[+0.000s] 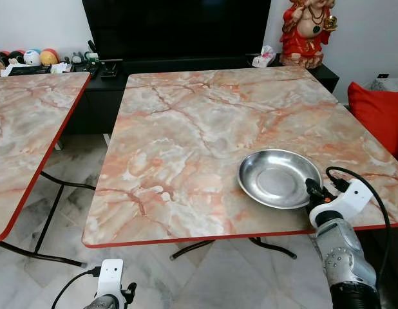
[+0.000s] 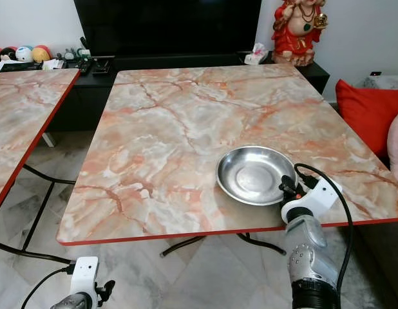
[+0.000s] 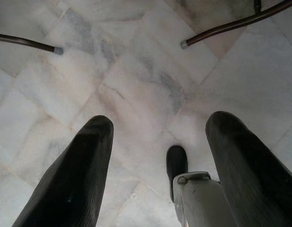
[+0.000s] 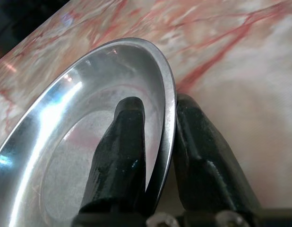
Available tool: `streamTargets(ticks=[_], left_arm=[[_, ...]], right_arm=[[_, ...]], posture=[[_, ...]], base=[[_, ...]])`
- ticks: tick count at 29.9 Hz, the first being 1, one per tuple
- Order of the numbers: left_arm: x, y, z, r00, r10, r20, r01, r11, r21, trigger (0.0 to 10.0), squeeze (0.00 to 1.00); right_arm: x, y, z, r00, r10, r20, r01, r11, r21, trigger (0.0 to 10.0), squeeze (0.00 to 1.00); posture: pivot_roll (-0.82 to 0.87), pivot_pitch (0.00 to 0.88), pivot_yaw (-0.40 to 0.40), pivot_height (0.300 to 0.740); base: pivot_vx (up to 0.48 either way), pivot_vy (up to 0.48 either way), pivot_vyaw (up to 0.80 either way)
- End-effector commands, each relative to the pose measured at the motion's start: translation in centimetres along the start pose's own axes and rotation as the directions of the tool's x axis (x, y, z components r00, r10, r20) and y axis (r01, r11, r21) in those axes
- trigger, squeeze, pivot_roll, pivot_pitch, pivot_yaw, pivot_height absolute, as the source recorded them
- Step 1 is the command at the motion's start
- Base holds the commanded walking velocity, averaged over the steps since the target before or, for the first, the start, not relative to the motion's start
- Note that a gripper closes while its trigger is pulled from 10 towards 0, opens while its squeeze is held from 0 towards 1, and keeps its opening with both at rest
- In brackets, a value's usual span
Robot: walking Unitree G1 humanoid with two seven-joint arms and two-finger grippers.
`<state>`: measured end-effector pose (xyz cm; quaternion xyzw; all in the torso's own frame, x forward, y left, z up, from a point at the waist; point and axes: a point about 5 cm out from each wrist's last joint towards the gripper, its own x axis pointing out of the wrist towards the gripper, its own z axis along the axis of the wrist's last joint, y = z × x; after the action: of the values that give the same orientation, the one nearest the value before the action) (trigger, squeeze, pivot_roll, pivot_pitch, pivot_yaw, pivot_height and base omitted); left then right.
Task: Setting the table
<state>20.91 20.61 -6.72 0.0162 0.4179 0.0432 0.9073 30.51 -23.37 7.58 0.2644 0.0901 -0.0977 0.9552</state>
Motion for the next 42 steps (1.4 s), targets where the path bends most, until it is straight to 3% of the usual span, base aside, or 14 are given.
streamTargets(ticks=[1,23,24,25,40,41,42], left_arm=[[-0.1,0.3,-0.7,1.0,0.007,-0.028,-0.007,1.0,0.005,10.0,0.0],[-0.1,0.3,-0.6,1.0,0.007,-0.029,-0.007,1.0,0.007,10.0,0.0],[-0.1,0.3,-0.6,1.0,0.007,-0.029,-0.007,1.0,0.007,10.0,0.0],[-0.1,0.3,-0.6,1.0,0.008,-0.029,-0.007,1.0,0.007,10.0,0.0],[-0.1,0.3,-0.6,1.0,0.008,-0.027,-0.008,1.0,0.005,10.0,0.0],[-0.1,0.3,-0.6,1.0,0.008,-0.026,-0.008,1.0,0.004,10.0,0.0],[-0.1,0.3,-0.6,1.0,0.008,-0.026,-0.008,1.0,0.004,10.0,0.0]], right_arm=[[0.0,0.5,-0.2,1.0,0.028,-0.01,-0.028,1.0,-0.012,10.0,0.0],[-0.2,0.1,-1.4,0.998,0.022,-0.064,-0.026,0.998,-0.064,10.0,0.02],[-0.2,0.1,-1.4,0.997,0.024,-0.067,-0.029,0.998,-0.064,10.0,0.9],[-0.2,0.0,-1.5,0.997,0.024,-0.073,-0.029,0.997,-0.071,10.0,1.0],[-0.3,-0.2,-1.5,0.996,0.008,-0.084,-0.018,0.993,-0.118,10.0,1.0],[-0.3,-0.2,-1.4,0.997,0.008,-0.079,-0.018,0.992,-0.122,10.0,0.34],[-0.3,-0.1,-1.3,0.997,0.009,-0.073,-0.019,0.992,-0.126,10.0,0.0]], posture=[[-0.03,0.013,0.013,0.74],[-0.03,0.016,0.013,0.74],[-0.03,0.015,0.013,0.74],[-0.04,0.016,0.013,0.74],[-0.03,0.016,0.013,0.74],[-0.03,0.016,0.013,0.74],[-0.03,0.016,0.012,0.74]], base=[[0.0,0.0,0.0],[0.0,0.0,0.0],[0.0,0.0,0.0],[0.0,0.0,0.0],[0.0,0.0,0.0],[0.0,0.0,0.0],[0.0,0.0,0.0]])
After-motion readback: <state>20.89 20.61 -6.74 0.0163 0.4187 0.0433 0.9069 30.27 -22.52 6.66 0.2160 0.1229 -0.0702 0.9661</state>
